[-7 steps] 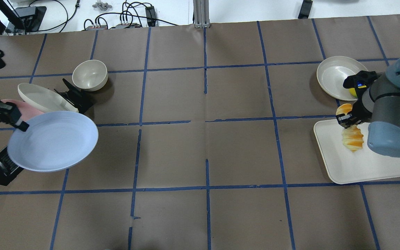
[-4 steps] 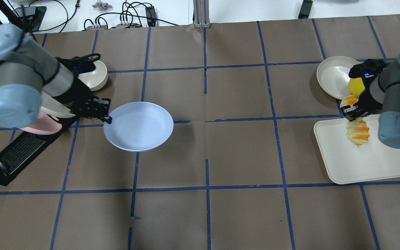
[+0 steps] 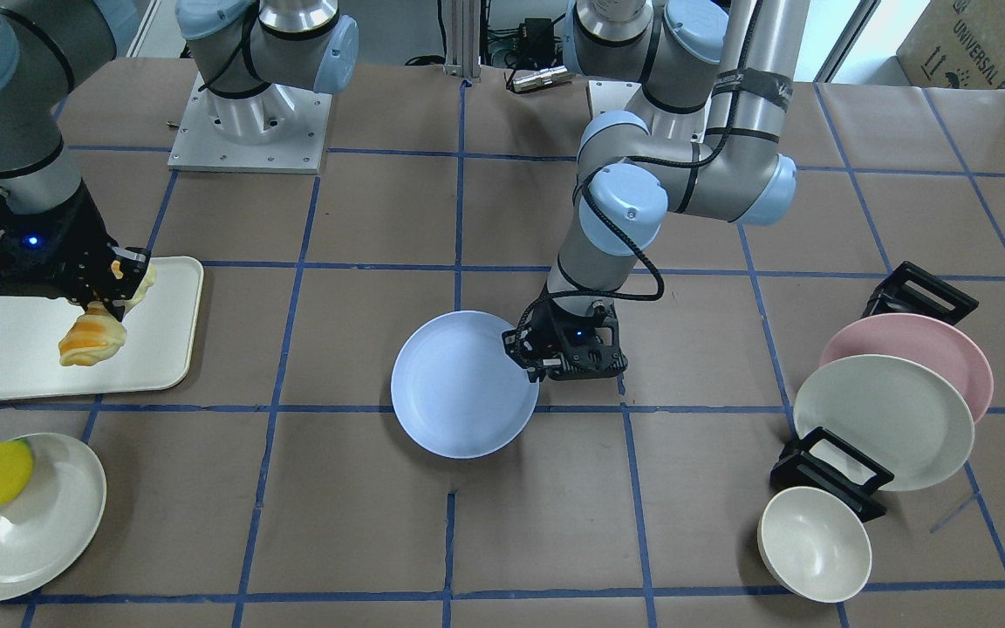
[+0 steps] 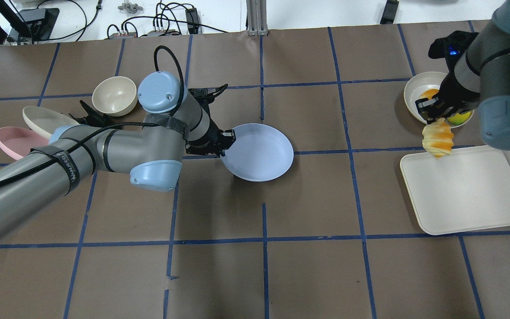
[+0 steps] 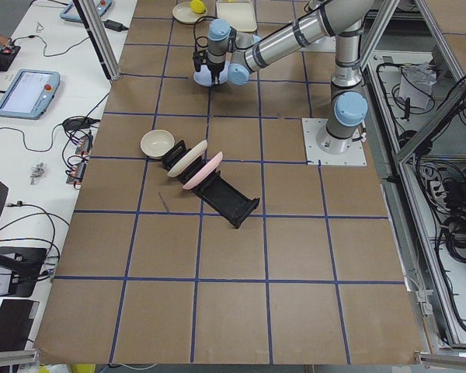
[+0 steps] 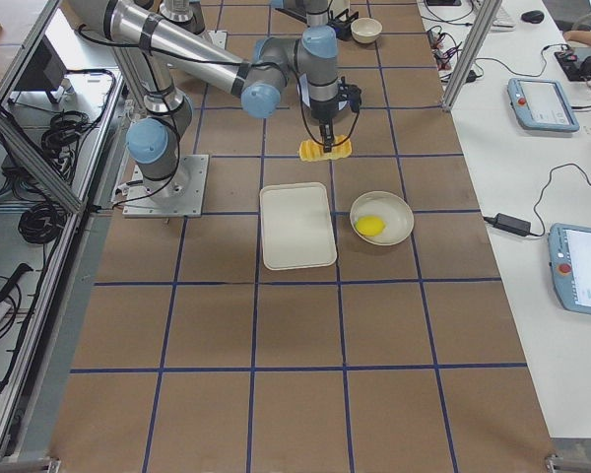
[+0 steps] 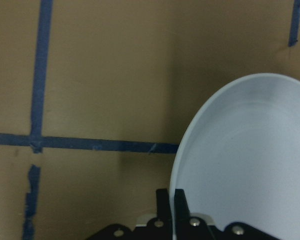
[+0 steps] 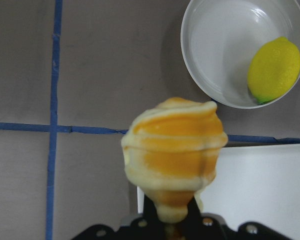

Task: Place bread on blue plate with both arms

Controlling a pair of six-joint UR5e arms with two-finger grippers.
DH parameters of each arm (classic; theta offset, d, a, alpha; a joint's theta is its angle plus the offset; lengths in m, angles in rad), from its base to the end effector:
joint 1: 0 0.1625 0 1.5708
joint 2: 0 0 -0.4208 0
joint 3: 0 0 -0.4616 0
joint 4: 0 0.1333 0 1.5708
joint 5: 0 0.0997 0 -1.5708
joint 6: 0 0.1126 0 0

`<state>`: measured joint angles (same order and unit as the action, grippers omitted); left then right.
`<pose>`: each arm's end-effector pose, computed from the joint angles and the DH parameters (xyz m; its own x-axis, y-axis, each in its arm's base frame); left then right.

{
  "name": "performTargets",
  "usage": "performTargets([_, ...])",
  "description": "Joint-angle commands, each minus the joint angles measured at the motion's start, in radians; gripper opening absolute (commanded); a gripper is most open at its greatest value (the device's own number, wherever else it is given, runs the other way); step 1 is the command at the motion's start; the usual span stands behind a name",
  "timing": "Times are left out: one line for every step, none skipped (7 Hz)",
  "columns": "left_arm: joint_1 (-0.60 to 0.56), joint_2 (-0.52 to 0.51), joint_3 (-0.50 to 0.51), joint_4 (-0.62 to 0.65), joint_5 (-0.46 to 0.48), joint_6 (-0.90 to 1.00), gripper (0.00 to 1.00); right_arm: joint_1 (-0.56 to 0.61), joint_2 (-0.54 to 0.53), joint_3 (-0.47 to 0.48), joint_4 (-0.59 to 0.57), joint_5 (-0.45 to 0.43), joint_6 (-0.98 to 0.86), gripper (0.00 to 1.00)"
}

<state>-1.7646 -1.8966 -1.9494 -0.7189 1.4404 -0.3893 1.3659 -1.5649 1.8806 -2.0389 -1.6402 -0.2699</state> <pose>-0.2610 -0.5617 0.1665 -0.9690 -0.1744 0.1748 -0.1916 0.9776 -0.0871 0.0096 -0.5708 0.3441 -0.9929 -0.0525 0.1065 -0.0660 0.9896 -0.1280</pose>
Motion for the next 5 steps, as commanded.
performTargets([-0.007,-0.004,0.030,0.004,0.069,-0.019,0.99,0.123,0.017,-0.069,0.097,0.009,0.223,0.28])
performTargets([0.063,0.002,0.108,-0.127,0.071,0.200,1.00,0.190,0.017,-0.069,0.124,0.063,0.373,0.28])
performTargets([0.117,0.008,0.229,-0.354,0.069,0.222,1.00,0.255,0.031,-0.070,0.135,0.066,0.392,0.28])
performTargets([0.132,0.016,0.333,-0.528,0.072,0.225,1.00,0.310,0.046,-0.070,0.147,0.074,0.393,0.28])
performTargets([0.140,0.037,0.395,-0.636,0.106,0.260,1.00,0.361,0.074,-0.072,0.144,0.144,0.393,0.28])
